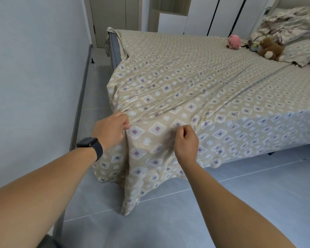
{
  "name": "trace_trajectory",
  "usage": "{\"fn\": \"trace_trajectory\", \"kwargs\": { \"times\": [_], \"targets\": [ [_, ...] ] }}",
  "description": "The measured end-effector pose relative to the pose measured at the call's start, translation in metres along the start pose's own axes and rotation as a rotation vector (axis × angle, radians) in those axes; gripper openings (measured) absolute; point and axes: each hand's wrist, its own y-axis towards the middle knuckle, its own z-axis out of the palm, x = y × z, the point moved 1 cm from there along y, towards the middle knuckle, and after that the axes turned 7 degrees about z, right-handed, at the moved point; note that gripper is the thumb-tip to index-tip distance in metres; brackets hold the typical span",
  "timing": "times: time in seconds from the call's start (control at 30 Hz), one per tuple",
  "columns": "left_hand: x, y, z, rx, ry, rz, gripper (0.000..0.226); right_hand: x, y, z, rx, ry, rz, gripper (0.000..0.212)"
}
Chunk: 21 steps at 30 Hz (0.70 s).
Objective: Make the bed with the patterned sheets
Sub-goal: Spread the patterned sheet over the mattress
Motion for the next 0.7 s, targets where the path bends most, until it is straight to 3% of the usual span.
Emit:
{"fn": "trace_trajectory", "kwargs": {
  "times": [0.13, 0.23, 0.37, 0.5, 0.6, 0.7],
  "targets": [
    [0.021, -0.004, -0.008, 0.019, 0.048, -0.171, 0.017, -0.007, 0.004, -0.007, -0.024, -0.052, -0.010, 0.028],
    [0.018, -0.003, -0.003, 0.035, 0.069, -0.122, 0.021, -0.006, 0.009, -0.010, -0.037, -0.090, -0.037, 0.027],
    [0.005, -0.004, -0.008, -0.004, 0.145, -0.007, 0.009, -0.001, 0.019, -0.008, -0.113, -0.213, -0.150, 0.023],
    [-0.031, 0.008, -0.011, -0.130, 0.137, 0.059, 0.030, 0.000, 0.030, -0.004, -0.084, -0.489, -0.328, 0.029],
    [-0.066, 0.028, 0.012, 0.072, 0.140, 0.210, 0.041, 0.008, 0.049, 0.000, 0.100, -0.702, -0.482, 0.038],
    [-0.081, 0.057, 0.047, 0.335, 0.155, 0.219, 0.063, 0.009, 0.090, -0.003, 0.280, -0.846, -0.467, 0.052]
  ]
}}
